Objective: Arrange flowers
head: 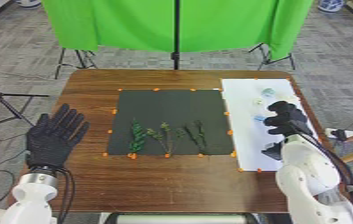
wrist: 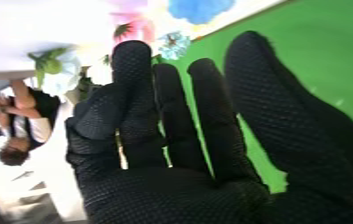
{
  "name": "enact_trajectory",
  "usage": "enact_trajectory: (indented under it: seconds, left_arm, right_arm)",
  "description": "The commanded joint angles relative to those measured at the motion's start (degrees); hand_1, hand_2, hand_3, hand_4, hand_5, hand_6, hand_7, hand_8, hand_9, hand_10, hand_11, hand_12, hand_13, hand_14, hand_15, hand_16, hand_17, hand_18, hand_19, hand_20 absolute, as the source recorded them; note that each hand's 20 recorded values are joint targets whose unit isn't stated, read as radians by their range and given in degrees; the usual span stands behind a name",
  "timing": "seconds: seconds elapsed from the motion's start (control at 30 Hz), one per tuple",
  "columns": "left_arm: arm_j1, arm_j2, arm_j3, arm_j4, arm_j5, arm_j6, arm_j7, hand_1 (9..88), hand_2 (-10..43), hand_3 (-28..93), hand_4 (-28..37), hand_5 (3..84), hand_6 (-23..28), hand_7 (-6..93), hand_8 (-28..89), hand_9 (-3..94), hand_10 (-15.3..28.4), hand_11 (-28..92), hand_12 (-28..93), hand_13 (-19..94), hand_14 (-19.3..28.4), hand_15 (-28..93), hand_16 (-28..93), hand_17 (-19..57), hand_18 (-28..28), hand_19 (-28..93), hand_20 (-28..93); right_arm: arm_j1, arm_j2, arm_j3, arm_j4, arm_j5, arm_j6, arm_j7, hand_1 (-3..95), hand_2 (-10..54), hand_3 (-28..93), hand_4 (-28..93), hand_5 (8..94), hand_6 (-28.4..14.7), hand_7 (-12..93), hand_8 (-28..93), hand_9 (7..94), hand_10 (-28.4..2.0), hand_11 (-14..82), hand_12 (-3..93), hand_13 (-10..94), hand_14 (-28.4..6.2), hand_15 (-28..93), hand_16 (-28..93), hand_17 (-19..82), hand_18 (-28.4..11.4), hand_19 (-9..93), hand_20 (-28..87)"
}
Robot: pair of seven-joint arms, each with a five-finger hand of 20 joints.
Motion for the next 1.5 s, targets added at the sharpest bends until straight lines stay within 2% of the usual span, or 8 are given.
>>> enact_trajectory:
  seconds: [0.03,0.33,0.47,0.73,1.0,1.17,1.33,1.5]
  left_arm:
    - [0.40,-0.36,0.26,0.18,-1.00,0.09,0.23,28.5,16.6,75,-28.3,44.7,8.1,17.2,-11,40.4,14.9,26,12,31,15.8,44,-7,-5.1,16.4,41,17]
    - [0.01,-0.82,0.14,0.43,-1.23,-0.54,-0.66,28.9,16.2,75,-28.3,44.8,8.0,17.2,-11,40.4,14.8,26,12,31,15.6,44,-7,-5.1,16.3,41,17]
    - [0.36,-1.11,-0.35,0.49,-2.23,-0.91,-1.64,28.9,16.3,75,-28.3,44.7,8.1,17.1,-11,40.2,14.8,26,12,31,15.6,44,-7,-5.1,16.3,41,17]
    - [0.99,-1.52,-0.63,0.25,-2.60,-1.00,-1.66,28.6,16.4,75,-28.3,44.7,8.0,16.8,-11,40.2,14.9,26,12,31,15.6,44,-7,-5.1,16.3,41,17]
    - [1.50,-1.22,-1.14,0.15,-2.92,-0.61,-1.96,28.4,16.4,74,-28.3,44.7,8.0,16.6,-11,40.1,14.9,26,12,31,15.5,44,-7,-5.1,16.2,41,17]
    - [3.77,-0.82,-2.23,-0.32,-4.50,0.20,-0.59,28.2,16.2,75,-28.3,44.6,8.0,16.5,-11,39.9,14.9,26,12,31,15.4,44,-7,-5.0,16.1,41,17]
    - [3.40,-0.15,-1.98,-0.25,-3.79,0.37,0.04,28.2,16.3,75,-28.3,44.4,8.0,16.2,-11,39.7,14.6,26,12,31,15.1,44,-7,-4.9,15.8,41,17]
    - [2.34,0.93,-1.65,-0.04,-3.92,0.57,1.43,28.2,16.4,74,-28.3,44.1,8.0,16.1,-11,39.0,14.3,27,11,31,14.5,43,-8,-4.9,15.8,41,17]
  right_arm:
    - [5.16,2.36,-4.53,4.96,-2.01,1.43,0.95,54.8,-9.5,81,-28,48.1,-2.6,18,-14,45.3,-12.2,14.2,13.5,45,-14.1,61,27,29,-23.6,86,48]
    - [5.76,1.47,-6.26,7.00,-5.47,-1.92,3.08,62.7,-9.5,70,-28,60.9,-0.1,19,-14,62.2,-11.4,18.3,15.9,50,-11.8,63,42,32,-22.6,87,51]
    - [6.06,0.48,-5.19,6.70,-1.62,-7.62,4.20,65.5,-9.5,71,-28,67.4,-0.8,21,-13,71.0,-11.6,14.3,26.1,56,-9.3,59,47,35,-21.0,86,48]
    - [5.72,0.40,-7.47,8.06,-1.83,1.91,2.37,65.1,-9.5,69,-28,74.4,-1.1,32,2,83.1,-9.7,13.6,43.4,65,-8.9,57,50,37,-21.3,85,47]
    - [6.71,0.87,-10.90,3.60,-0.09,10.21,-4.33,64.7,-9.5,71,-28,76.8,-1.6,33,3,85.9,-10.0,14.0,45.7,67,-9.0,58,50,38,-21.8,86,48]
    - [18.27,-4.63,-21.12,6.03,3.84,7.19,-6.57,64.4,-9.5,71,-28,76.6,-1.5,34,4,85.8,-10.0,13.8,46.0,67,-9.0,57,51,37,-22.0,85,48]
    - [25.01,-10.78,-30.12,9.56,-0.49,3.54,-13.34,64.2,-9.5,72,-28,76.6,-1.7,34,4,85.9,-10.3,13.7,45.9,67,-8.9,57,51,37,-22.0,85,48]
    - [28.33,-14.36,-36.56,11.13,-2.16,2.71,-11.32,63.6,-9.5,73,-28,76.6,-1.8,34,5,85.9,-10.2,14.0,45.8,67,-9.0,58,51,38,-22.3,86,48]
